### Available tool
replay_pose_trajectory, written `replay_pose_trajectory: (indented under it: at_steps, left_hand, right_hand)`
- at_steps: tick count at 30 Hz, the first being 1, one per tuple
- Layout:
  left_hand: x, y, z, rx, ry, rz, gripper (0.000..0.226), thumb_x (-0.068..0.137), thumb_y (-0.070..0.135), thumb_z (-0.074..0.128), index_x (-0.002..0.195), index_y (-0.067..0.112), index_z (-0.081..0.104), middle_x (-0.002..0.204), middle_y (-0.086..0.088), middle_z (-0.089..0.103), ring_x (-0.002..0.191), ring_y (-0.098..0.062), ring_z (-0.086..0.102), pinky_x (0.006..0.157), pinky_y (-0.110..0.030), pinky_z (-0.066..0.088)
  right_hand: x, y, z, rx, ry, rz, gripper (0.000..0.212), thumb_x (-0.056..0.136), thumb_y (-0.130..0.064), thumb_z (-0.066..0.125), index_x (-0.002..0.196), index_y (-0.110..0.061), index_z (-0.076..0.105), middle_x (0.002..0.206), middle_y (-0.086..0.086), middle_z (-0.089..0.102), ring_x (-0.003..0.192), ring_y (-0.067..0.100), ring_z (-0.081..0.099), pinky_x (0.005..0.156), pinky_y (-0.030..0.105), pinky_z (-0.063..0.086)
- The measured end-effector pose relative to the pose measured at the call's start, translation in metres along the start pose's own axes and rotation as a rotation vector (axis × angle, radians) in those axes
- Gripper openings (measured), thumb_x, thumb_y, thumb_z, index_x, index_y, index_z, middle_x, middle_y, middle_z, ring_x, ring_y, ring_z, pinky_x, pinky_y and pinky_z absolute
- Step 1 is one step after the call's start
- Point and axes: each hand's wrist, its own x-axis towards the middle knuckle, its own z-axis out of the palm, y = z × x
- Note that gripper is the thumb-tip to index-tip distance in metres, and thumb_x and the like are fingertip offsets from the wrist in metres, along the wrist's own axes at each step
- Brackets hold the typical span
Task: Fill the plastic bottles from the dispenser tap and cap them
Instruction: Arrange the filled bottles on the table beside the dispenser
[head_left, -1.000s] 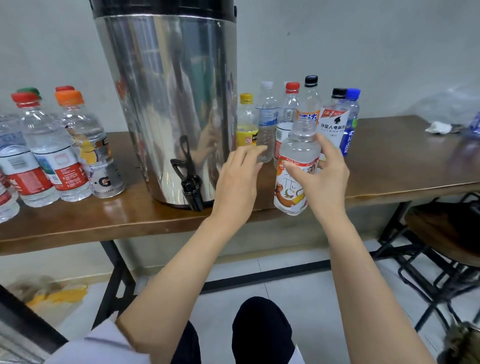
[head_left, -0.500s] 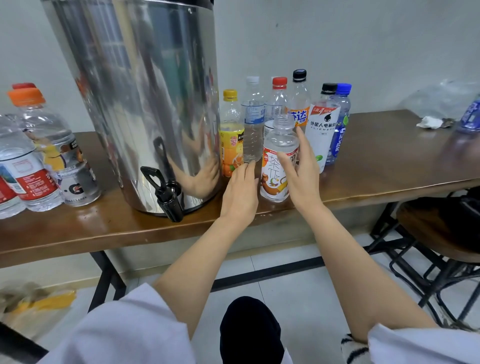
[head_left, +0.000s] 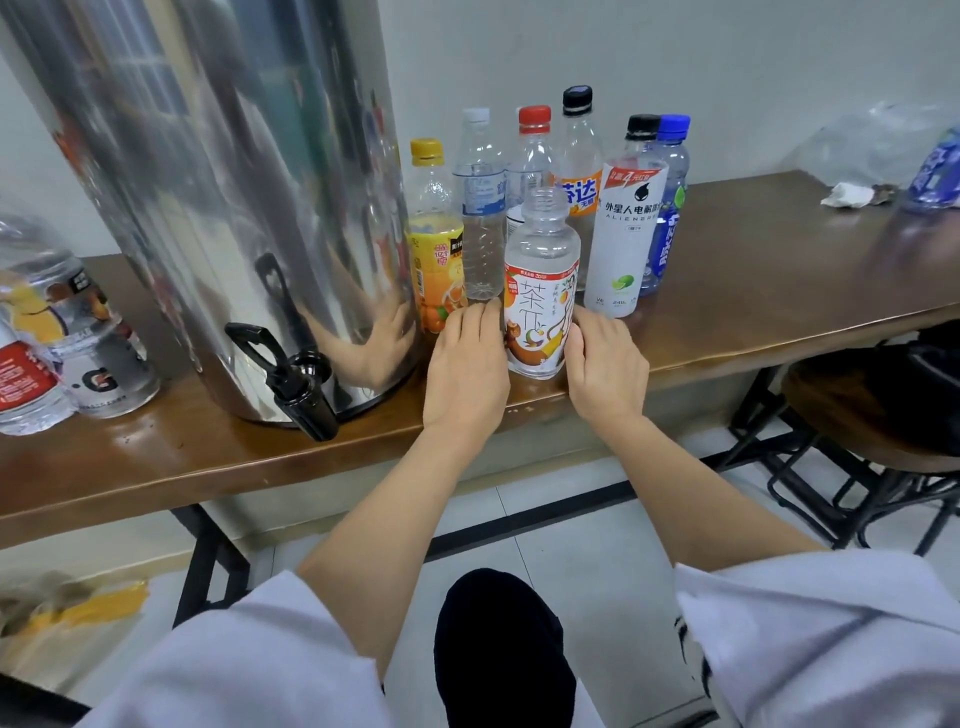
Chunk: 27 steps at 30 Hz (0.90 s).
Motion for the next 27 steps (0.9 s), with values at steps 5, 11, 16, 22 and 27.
replay_pose_trajectory:
  at_steps: [5,11,16,22,27]
  left_hand:
    - [0.0003,-0.0011,0.0028,0.019,-0.028,0.010,0.042,0.094,0.011,0.057,0.135,0.008,0.050,0.130,-0.009,0.059,0.118,-0.025,0.054,0.101,-0.036,0.047]
    - [-0.0013,-0.0002,0.0019,-0.012,-0.028,0.004,0.043,0.092,0.009,0.060,0.134,0.008,0.050,0.129,-0.010,0.059,0.117,-0.026,0.054,0.096,-0.036,0.049]
    - [-0.0005,-0.0013,0.0028,-0.019,-0.044,-0.012,0.044,0.093,0.007,0.056,0.136,0.007,0.048,0.131,-0.011,0.058,0.119,-0.027,0.053,0.097,-0.037,0.048]
    - [-0.0015,-0.0023,0.0043,-0.027,-0.048,-0.013,0.040,0.095,0.008,0.054,0.135,0.007,0.049,0.128,-0.012,0.059,0.117,-0.028,0.054,0.096,-0.038,0.048]
    - [-0.0007,-0.0026,0.0049,-0.030,-0.068,-0.035,0.041,0.096,0.009,0.052,0.136,0.007,0.048,0.127,-0.012,0.059,0.116,-0.029,0.054,0.096,-0.039,0.049]
  right_hand:
    - [-0.0015,-0.0031,-0.0024,-0.038,0.017,0.010,0.055,0.100,-0.043,0.020,0.117,-0.014,0.064,0.100,0.005,0.071,0.089,0.023,0.063,0.066,0.025,0.035]
    - [-0.0008,-0.0015,-0.0015,-0.047,0.008,0.026,0.049,0.102,-0.040,0.024,0.121,-0.017,0.062,0.105,0.005,0.070,0.095,0.023,0.063,0.068,0.028,0.042]
    - [-0.0007,-0.0014,-0.0002,-0.060,0.009,0.035,0.044,0.103,-0.038,0.025,0.114,-0.017,0.062,0.099,0.004,0.069,0.089,0.022,0.061,0.066,0.028,0.040]
    - [-0.0008,-0.0033,-0.0020,-0.049,0.005,0.051,0.042,0.103,-0.036,0.027,0.107,-0.015,0.064,0.094,0.004,0.069,0.085,0.022,0.062,0.065,0.032,0.048]
    - [-0.0003,-0.0047,-0.0033,-0.061,-0.023,0.065,0.046,0.102,-0.037,0.024,0.101,-0.015,0.064,0.090,0.003,0.067,0.082,0.022,0.060,0.063,0.034,0.050]
